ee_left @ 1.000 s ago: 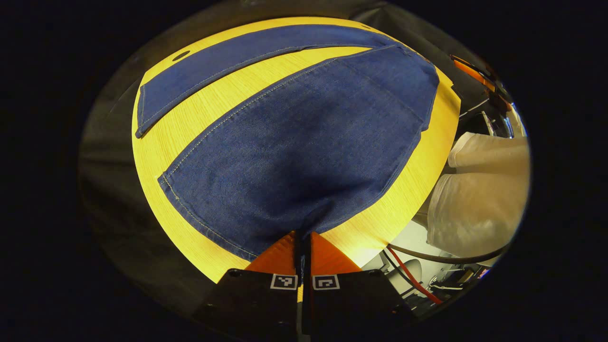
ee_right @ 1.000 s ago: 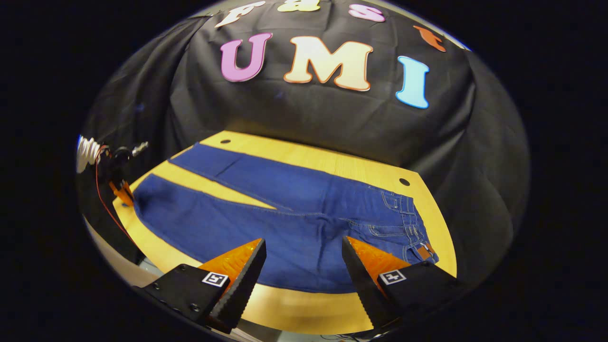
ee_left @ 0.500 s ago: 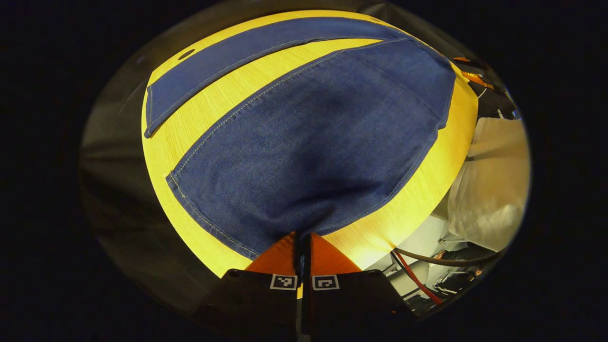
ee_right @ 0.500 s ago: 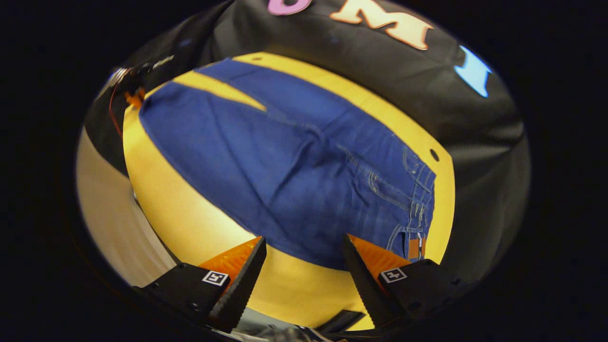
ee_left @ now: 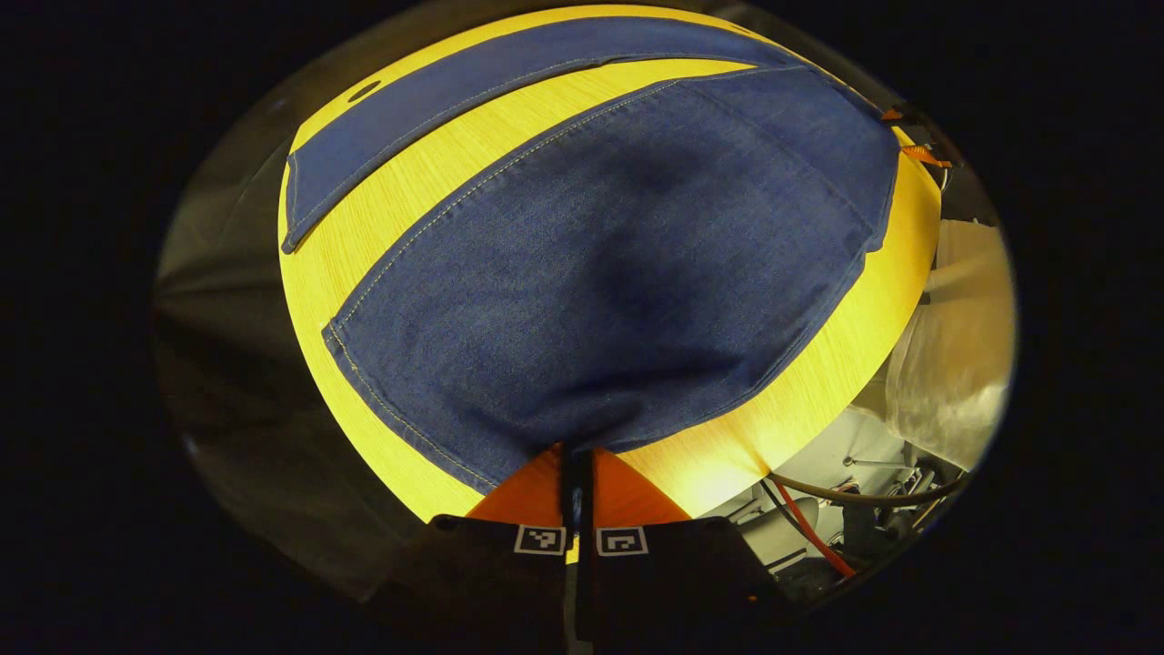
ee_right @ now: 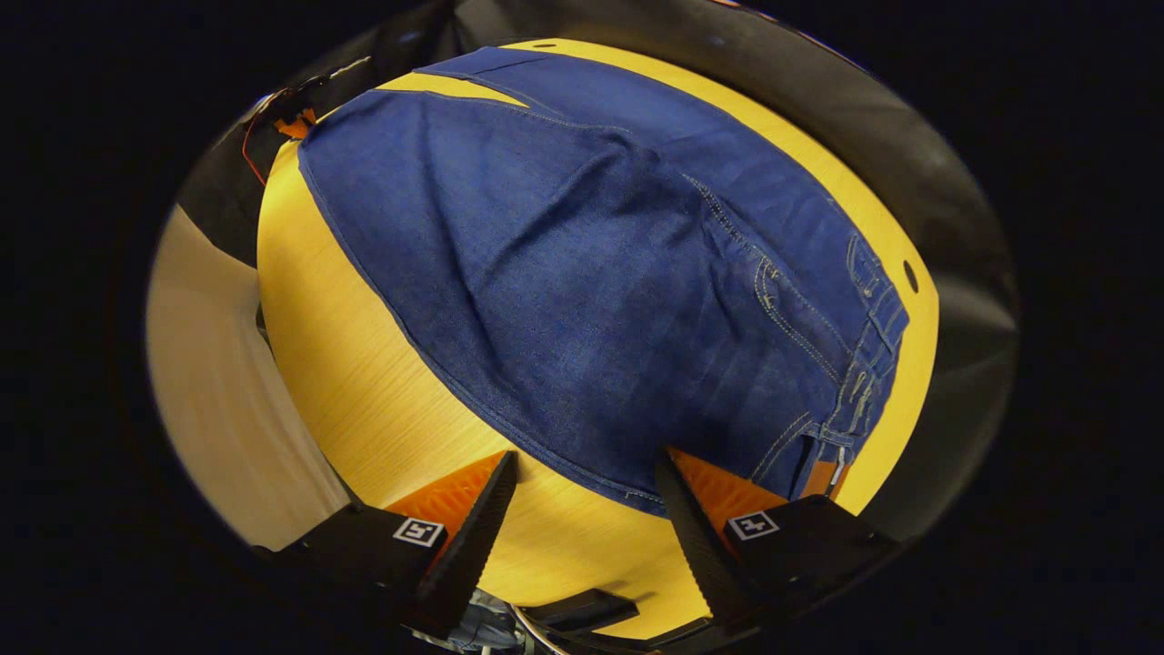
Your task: Grasp the waist and the cuffs of the jeans and fold them to make the two legs overlap; first hold the waist and fold one-third of the jeans toward the cuffs, then hold the cuffs and fold the remaining one-third in the same direction to finish folding.
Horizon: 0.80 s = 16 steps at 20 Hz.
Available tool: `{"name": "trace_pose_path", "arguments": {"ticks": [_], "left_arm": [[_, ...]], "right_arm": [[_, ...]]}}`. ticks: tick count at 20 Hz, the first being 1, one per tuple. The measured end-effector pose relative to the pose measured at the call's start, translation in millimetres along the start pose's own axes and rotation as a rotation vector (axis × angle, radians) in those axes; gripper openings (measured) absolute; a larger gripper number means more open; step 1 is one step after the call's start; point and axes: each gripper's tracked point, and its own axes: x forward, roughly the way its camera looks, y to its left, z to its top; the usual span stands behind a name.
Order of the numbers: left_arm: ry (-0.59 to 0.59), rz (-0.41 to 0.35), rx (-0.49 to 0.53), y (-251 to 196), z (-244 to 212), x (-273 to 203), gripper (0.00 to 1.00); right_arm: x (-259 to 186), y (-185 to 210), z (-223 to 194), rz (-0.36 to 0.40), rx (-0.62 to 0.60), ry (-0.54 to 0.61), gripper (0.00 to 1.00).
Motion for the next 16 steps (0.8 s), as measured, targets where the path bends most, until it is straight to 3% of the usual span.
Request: {"name": "trace_pose_path", "arguments": {"ticks": [2, 3, 4, 5, 9, 10, 13, 16], "left_arm": [[0.006, -0.002, -0.013, 0, -1, 0, 0.00], [0.007, -0.002, -0.023, 0, -1, 0, 0.00], [0.007, 0.000, -0.028, 0, -1, 0, 0.00], [0.006, 0.002, -0.028, 1, -1, 1, 0.00], [0.020, -0.011, -0.029, 1, -2, 1, 0.00], [0.026, -0.018, -0.032, 1, -2, 1, 0.00], [0.022, -0.033, -0.033, 0, -1, 2, 0.00], [0.012, -0.046, -0.020, 1, -2, 1, 0.00]], "right_arm": [[1, -2, 0, 0.009, 0.032, 0.025, 0.95], [1, -2, -3, 0.005, 0.043, 0.046, 1.00], [0, -2, 1, 0.003, 0.046, 0.053, 0.88], [2, -4, 3, 0.001, 0.048, 0.068, 0.89], [6, -28, 14, -0.009, 0.024, 0.065, 0.49], [5, -27, 16, -0.017, 0.029, 0.051, 0.31], [1, -30, 16, -0.047, 0.101, 0.013, 0.13], [1, -29, 16, -0.077, 0.139, 0.003, 0.04]]}}
